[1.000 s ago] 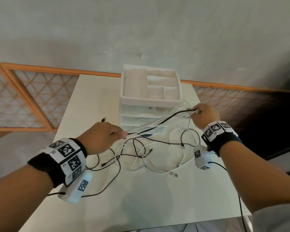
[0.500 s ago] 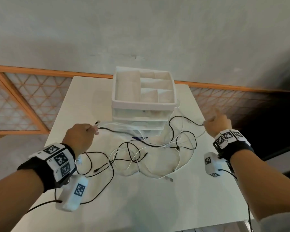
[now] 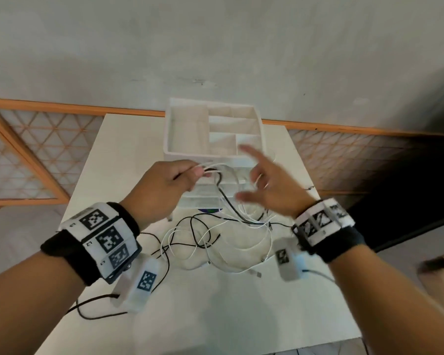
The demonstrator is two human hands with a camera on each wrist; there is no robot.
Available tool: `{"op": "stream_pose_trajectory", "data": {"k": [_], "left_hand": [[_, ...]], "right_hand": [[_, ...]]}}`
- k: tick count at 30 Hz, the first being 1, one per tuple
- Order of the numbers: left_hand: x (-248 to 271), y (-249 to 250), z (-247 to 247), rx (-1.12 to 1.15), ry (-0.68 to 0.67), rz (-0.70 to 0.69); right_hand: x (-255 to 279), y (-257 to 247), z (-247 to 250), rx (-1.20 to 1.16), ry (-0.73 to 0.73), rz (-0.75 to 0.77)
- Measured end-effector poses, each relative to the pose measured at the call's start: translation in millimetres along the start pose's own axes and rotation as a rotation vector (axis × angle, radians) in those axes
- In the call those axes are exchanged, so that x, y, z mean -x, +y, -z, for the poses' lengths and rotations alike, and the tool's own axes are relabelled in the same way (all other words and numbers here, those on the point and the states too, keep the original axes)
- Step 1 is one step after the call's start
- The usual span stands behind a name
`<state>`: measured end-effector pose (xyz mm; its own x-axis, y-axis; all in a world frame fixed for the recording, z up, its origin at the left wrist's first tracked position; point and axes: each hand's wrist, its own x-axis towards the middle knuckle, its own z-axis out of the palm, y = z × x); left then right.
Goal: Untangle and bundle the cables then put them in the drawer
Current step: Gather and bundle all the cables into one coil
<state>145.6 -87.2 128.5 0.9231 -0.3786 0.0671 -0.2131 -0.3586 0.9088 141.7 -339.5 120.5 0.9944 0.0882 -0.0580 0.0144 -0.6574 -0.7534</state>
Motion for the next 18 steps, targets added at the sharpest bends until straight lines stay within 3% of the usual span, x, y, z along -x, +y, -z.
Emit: {"op": "stream_pose_trajectory", "data": {"k": [2, 4, 5, 8, 11, 13, 15, 18], "left_hand": [[1.4, 18.3, -3.9, -0.003, -0.025, -0.11], [3.9, 27.5, -0.4, 0.052, -0.034, -0.165], [5.0, 27.4, 3.5, 0.076, -0.031, -0.175], [10.0, 19.8, 12.7, 0.015, -0.057, -0.113], [9.2, 1.3, 10.6, -0.2, -0.14, 0.045], [7.6, -10.7, 4.2, -0.281, -0.124, 0.115], [5.8, -24.0, -1.9, -0.247, -0.031, 0.221], [4.9, -42.6, -9.8, -0.139, 0.022, 0.343]], "right_hand": [[10.6, -4.3, -35.9, 0.135, -0.189, 0.013], [4.4, 15.7, -42.4, 0.365, -0.175, -0.082], [-0.8, 31.2, -35.0, 0.386, -0.131, -0.184], [-14.0, 63.1, 2.5, 0.094, 0.1, -0.42], [-24.0, 62.8, 35.0, -0.068, 0.383, -0.272], [-27.5, 60.4, 43.8, -0.083, 0.456, -0.162], [-26.9, 67.0, 41.3, -0.076, 0.392, -0.188], [-18.2, 95.8, 13.4, 0.218, 0.212, -0.354]]}}
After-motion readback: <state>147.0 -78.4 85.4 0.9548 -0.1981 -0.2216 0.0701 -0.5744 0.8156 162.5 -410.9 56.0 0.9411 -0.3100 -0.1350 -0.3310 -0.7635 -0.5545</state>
